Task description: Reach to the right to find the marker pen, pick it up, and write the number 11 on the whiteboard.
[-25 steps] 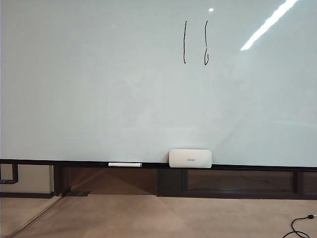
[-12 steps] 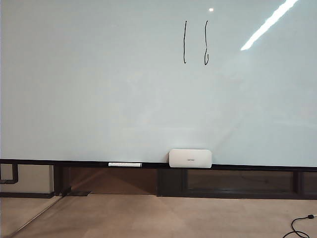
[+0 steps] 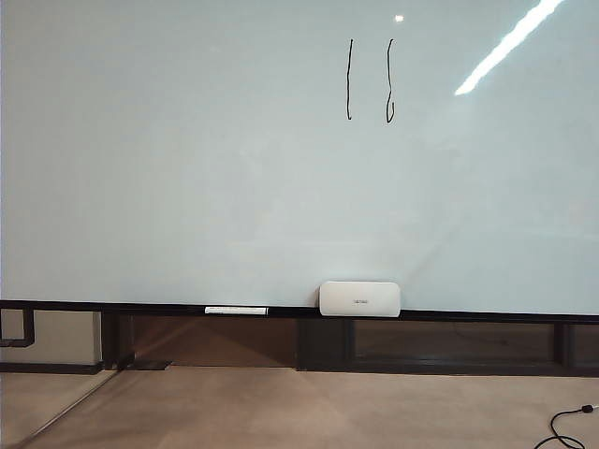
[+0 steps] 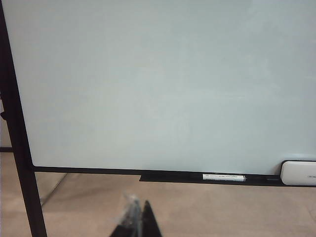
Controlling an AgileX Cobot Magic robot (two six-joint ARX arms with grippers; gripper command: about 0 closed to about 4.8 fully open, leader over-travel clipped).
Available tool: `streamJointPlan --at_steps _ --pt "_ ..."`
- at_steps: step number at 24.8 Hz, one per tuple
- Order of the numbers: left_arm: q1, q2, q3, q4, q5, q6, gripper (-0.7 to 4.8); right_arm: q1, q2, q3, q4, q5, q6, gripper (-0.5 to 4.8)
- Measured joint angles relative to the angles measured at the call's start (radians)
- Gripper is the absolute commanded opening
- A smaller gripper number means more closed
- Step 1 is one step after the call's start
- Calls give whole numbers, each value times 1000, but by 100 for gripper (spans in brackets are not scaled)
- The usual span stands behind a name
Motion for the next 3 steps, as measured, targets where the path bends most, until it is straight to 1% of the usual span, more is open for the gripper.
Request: streamJointPlan --at_steps 3 --pt "0 0 0 0 0 0 -5 0 0 0 0 0 0 31"
